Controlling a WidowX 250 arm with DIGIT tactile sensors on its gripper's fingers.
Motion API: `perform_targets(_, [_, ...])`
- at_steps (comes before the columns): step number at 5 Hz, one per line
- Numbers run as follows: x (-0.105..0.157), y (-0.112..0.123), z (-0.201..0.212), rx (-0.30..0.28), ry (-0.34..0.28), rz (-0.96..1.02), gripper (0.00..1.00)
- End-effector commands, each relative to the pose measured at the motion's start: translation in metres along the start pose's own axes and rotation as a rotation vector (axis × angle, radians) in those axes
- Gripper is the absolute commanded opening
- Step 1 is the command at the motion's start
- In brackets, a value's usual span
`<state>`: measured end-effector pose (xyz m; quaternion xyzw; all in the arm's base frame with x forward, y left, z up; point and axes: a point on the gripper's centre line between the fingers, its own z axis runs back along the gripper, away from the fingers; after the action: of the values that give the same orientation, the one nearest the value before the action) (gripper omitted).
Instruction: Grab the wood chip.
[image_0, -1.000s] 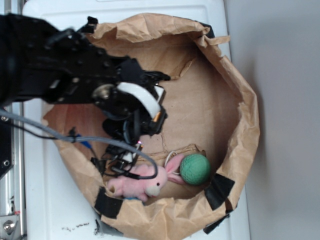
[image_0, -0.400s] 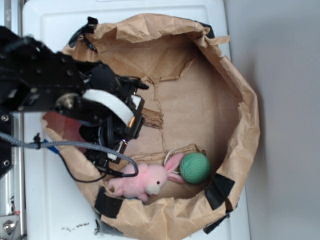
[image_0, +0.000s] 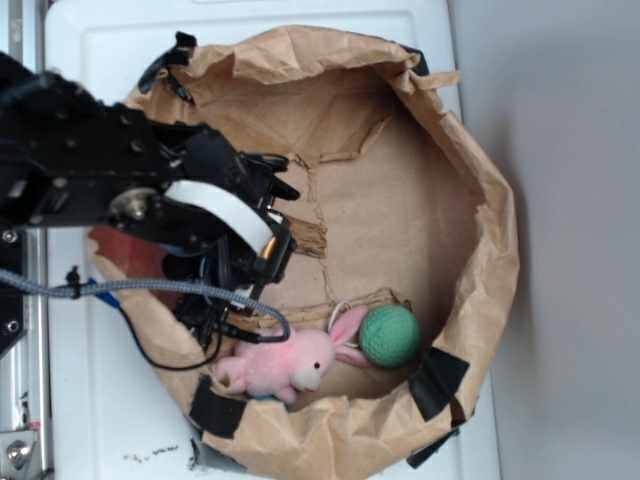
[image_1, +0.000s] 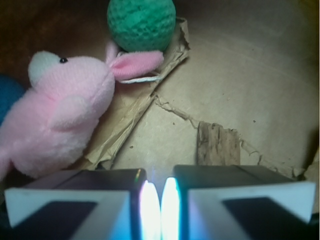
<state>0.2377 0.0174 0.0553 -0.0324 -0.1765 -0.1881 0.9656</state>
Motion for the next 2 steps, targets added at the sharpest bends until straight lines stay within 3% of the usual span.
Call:
perform_targets(1, [0.0227, 0.0223, 0.0483, 0.033, -0.132, 0.05, 0.0])
perform_targets(2, [0.0161, 0.0297, 0.0458, 0.029, -0.11, 0.047, 1.0])
